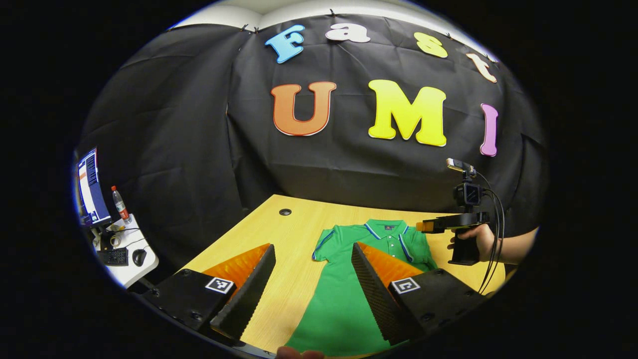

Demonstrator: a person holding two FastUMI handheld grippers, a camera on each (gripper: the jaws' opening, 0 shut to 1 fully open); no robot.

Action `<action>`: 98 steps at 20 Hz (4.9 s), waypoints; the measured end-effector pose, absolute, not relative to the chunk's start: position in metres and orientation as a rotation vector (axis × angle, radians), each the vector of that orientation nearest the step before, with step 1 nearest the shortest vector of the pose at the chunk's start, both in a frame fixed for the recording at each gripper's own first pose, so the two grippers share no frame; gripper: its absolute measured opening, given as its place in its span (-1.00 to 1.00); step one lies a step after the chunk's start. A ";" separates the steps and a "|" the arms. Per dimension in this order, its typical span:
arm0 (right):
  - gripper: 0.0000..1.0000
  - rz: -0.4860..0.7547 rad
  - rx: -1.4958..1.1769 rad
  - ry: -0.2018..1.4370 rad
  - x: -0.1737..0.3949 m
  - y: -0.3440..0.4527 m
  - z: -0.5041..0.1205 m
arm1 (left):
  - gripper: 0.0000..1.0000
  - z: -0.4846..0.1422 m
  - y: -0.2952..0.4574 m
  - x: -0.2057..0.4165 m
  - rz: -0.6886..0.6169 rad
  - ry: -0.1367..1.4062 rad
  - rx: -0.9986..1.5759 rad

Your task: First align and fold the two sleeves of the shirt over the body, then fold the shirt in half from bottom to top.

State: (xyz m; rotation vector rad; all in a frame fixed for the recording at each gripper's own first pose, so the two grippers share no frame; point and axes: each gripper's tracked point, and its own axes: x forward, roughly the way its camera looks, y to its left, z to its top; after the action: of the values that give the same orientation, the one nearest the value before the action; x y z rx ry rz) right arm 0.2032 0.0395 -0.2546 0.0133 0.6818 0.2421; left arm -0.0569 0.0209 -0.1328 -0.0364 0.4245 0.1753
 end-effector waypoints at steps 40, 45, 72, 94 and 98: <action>0.79 -0.072 -0.023 0.585 -0.074 -0.118 -0.121 | 0.87 -0.394 0.046 0.170 -0.198 0.782 0.029; 0.84 -0.105 -0.027 0.618 -0.081 -0.130 -0.135 | 0.45 -0.412 0.047 0.176 -0.192 0.808 0.033; 0.79 -0.164 -0.004 0.561 -0.105 -0.170 -0.133 | -0.93 -0.316 -0.052 0.202 -0.263 0.672 0.000; 0.84 0.119 0.000 0.528 -0.053 -0.126 -0.146 | 1.00 -0.212 -0.088 0.039 -0.284 0.557 0.026; 0.89 0.204 -0.068 0.571 -0.054 -0.112 -0.175 | 1.00 -0.231 -0.057 -0.013 -0.236 0.614 0.050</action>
State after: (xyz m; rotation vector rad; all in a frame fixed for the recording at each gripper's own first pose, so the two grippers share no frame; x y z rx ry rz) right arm -0.0539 -0.1124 -0.1753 -0.0682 0.5709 0.2039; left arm -0.0130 -0.0571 -0.2312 0.0497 0.6140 -0.2356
